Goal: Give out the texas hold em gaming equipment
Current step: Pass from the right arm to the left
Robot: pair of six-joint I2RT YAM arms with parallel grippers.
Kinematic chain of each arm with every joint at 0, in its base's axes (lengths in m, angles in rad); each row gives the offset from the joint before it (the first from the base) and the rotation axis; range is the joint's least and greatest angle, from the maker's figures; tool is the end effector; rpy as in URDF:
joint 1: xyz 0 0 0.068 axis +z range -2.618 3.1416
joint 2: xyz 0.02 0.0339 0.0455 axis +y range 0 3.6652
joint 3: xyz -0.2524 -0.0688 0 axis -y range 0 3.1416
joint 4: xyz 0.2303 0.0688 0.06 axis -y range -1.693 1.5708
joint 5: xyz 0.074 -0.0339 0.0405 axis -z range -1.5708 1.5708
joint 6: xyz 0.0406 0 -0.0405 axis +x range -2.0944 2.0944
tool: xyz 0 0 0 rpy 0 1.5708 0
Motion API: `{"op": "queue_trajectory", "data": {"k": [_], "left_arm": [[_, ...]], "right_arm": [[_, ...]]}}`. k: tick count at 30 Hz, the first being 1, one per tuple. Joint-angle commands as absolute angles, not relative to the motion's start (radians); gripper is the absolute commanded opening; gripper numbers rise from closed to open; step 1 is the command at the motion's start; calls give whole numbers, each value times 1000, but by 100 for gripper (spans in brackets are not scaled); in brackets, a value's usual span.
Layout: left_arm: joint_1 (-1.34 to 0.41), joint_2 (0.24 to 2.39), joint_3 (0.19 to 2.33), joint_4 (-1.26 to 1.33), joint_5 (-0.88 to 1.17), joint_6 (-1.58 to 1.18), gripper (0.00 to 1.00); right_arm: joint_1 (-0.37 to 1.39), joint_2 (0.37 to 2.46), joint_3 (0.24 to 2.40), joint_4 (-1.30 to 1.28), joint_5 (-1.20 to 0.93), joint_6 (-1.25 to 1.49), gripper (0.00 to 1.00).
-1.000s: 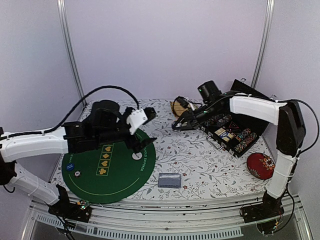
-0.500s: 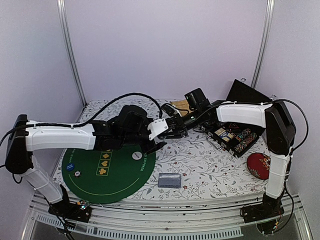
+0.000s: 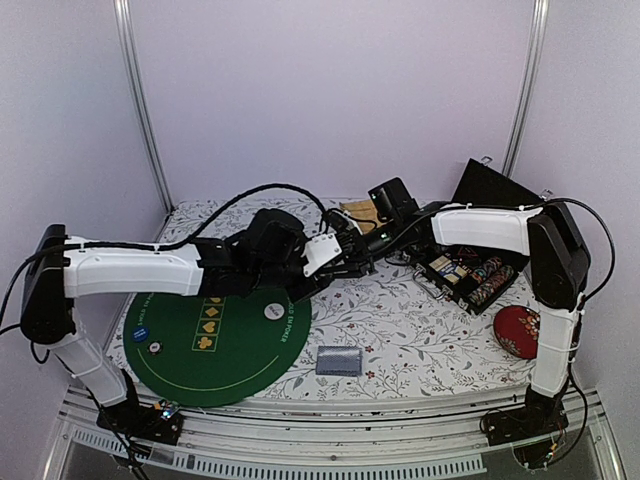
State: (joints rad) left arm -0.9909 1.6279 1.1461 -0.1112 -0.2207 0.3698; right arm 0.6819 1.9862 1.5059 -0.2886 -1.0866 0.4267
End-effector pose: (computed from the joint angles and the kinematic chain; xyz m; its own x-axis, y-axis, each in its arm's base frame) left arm 0.2050 -0.2967 0.2484 -0.0265 0.6840 -0.7290 0.7790 0.4711 0.4138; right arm 0.3039 0.2930 0.2266 -0.8172 -0.4153 -0.3995 -0.4932 0.1454 0.8577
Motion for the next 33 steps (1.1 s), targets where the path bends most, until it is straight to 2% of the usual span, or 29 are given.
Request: {"op": "queue_trajectory", "data": {"k": [1,4,7,10,13,15,17,20,23,33], "left_arm": [[-973,1659,1190,-136,-230,357,58],[-971,1664,1193,-135,-216,352,53],[-965,1663,1193,-126,-202,348,36],[-961,1659,1190,-126,-192,337,0],[-957,1644,1180,-126,-179,326,0],[-952,1634,1175,-137,-178,304,0],[-943,1627,1175,-168,-175,277,0],[-934,1616,1164,-213,-162,240,0],[-926,1601,1131,-240,-147,204,0],[-821,1497,1002,-459,-157,-174,0]], "right_arm": [[690,1999,1523,-275,-1116,410,2],[690,1999,1526,-282,-1117,404,2],[690,1999,1525,-282,-1121,402,2],[691,1999,1529,-293,-1119,394,2],[690,1999,1530,-295,-1116,387,2],[688,2000,1532,-299,-1105,384,14],[685,2000,1534,-301,-1094,382,34],[678,1994,1538,-307,-1068,376,71],[670,1993,1548,-318,-1057,365,99],[609,1973,1559,-388,-963,311,99]]}}
